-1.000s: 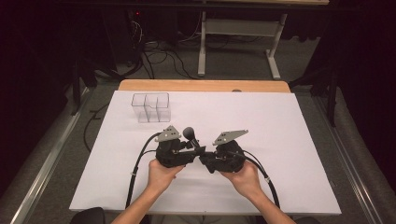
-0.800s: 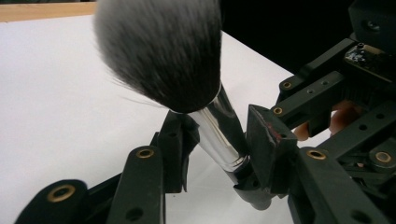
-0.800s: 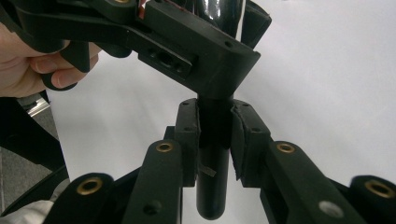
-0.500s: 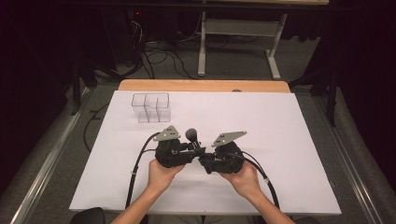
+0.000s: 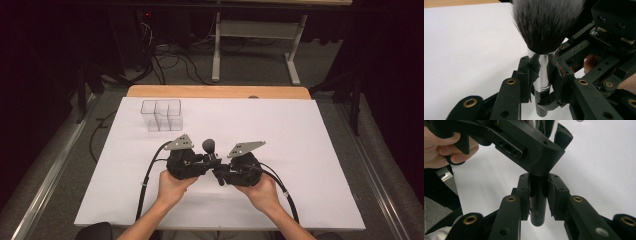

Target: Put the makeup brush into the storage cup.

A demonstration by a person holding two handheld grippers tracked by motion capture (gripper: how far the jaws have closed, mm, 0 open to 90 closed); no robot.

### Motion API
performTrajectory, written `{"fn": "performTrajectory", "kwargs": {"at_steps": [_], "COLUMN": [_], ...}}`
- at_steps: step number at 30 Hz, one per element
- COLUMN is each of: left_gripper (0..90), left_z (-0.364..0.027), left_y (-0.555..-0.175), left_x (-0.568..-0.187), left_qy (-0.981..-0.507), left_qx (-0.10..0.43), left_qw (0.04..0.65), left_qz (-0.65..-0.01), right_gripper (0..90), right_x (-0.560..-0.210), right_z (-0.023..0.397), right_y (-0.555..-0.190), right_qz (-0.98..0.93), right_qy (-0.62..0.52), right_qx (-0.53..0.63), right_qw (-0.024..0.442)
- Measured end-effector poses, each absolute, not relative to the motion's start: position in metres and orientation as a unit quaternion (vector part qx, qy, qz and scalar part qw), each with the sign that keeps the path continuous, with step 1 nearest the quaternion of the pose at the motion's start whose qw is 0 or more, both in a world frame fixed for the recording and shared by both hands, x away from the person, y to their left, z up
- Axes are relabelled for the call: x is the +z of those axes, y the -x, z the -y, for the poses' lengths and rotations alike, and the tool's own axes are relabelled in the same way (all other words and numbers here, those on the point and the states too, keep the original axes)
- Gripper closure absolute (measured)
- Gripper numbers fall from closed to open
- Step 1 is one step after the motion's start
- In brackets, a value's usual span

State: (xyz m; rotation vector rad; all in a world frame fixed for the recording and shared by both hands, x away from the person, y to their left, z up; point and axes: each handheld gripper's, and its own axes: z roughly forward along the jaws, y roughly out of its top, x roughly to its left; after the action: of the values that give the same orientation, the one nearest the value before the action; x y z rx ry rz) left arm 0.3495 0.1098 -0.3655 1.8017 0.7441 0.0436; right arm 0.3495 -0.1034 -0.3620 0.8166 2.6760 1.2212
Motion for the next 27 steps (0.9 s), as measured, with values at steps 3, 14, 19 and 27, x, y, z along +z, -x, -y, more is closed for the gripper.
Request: {"fn": "performTrajectory", "kwargs": {"at_steps": [3, 14, 19, 27], "left_gripper": [70.6, 70.6, 70.6, 70.6], "left_z": [-0.109, -0.113, -0.116, -0.117], "left_y": [-0.349, -0.35, -0.351, -0.351], "left_x": [-0.365, -0.363, -0.363, -0.363], "left_qy": [-0.769, -0.768, -0.768, -0.772], "left_qx": [0.023, 0.034, 0.039, 0.046], "left_qw": [0.557, 0.555, 0.551, 0.545], "left_qz": [-0.313, -0.319, -0.323, -0.323], "right_gripper": [72.8, 55.0, 44.6, 36.2], "right_x": [-0.362, -0.36, -0.355, -0.346], "right_z": [0.104, 0.107, 0.114, 0.137], "right_y": [-0.35, -0.352, -0.352, -0.352], "right_qz": [-0.873, -0.87, -0.862, -0.843], "right_qy": [-0.272, -0.279, -0.28, -0.297], "right_qx": [0.403, 0.405, 0.419, 0.442], "right_qw": [0.039, 0.041, 0.049, 0.075]}}
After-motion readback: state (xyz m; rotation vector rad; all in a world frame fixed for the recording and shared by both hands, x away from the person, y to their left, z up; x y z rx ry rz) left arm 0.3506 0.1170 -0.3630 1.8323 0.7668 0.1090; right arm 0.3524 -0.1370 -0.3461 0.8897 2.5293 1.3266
